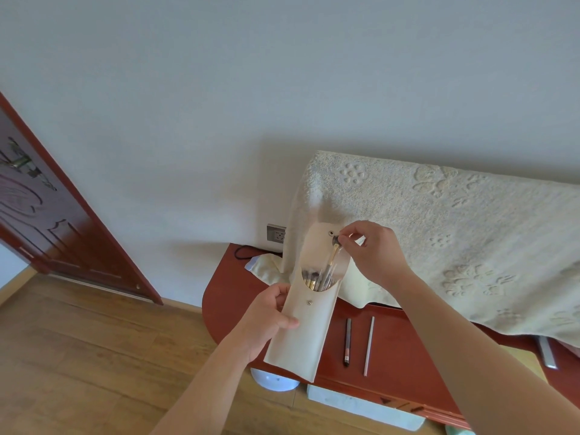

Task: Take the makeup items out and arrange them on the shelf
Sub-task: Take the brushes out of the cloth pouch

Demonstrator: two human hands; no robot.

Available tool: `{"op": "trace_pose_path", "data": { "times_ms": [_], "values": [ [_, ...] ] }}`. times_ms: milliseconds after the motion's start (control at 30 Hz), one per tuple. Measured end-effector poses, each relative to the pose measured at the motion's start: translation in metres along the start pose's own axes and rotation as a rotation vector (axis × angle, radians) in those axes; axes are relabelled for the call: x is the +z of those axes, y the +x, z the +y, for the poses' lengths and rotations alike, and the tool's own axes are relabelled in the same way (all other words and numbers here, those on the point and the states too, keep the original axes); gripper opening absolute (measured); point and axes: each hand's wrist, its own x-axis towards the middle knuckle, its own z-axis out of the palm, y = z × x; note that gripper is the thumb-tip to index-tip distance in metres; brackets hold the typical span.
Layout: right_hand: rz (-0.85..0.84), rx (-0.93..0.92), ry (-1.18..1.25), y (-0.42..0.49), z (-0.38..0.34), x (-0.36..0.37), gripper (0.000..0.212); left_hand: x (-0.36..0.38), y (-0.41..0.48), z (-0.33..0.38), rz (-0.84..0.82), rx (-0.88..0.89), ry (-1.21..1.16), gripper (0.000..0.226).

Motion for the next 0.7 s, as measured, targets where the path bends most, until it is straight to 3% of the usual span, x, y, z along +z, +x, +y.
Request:
{"op": "trace_pose_path", "data": {
  "times_ms": [700],
  "values": [
    [0.189, 0.129, 0.207, 0.017, -0.008, -0.018, 0.01, -0.007, 0.002, -0.003, 0.099, -0.032, 0.031, 0.047]
  ]
}}
